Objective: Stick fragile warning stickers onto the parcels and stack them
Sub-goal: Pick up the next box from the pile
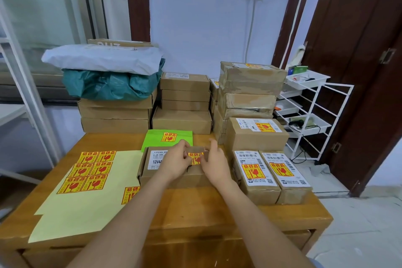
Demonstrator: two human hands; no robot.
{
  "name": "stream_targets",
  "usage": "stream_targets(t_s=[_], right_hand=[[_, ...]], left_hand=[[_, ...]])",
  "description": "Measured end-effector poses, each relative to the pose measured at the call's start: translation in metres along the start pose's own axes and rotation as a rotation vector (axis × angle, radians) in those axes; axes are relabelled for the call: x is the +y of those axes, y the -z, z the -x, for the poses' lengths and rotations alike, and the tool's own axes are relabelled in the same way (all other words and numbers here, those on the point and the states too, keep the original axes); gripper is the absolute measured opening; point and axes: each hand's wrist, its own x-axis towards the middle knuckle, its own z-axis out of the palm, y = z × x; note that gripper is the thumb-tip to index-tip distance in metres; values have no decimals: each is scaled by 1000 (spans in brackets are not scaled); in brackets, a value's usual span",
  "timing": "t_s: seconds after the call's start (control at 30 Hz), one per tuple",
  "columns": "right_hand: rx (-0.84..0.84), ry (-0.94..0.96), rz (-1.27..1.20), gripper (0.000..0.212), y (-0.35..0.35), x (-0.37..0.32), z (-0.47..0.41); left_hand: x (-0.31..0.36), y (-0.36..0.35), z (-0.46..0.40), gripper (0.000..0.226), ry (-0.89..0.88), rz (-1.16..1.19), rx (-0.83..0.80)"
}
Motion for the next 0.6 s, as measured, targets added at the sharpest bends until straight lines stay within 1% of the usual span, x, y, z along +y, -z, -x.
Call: stream_targets(t_s=[0.17,0.27,0.4,0.53,0.6], right_hand=[[-11,-36,-13,51,-3,2,-4],[-33,-61,21,51,-2,2,-8],[-72,-79,53,45,0,3,-16],[-79,-84,75,58,-3,4,-19],[-72,-86,88,56,-4,4,-19]], left_hand=[[1,-1,0,32,3,0,25],[2,-1,-1,41,-4,-46,28],[1,-2,-4,48,31,-60,37],[2,-3,-6,49,61,-67,43],[1,-3,-6,47,62,-84,53]])
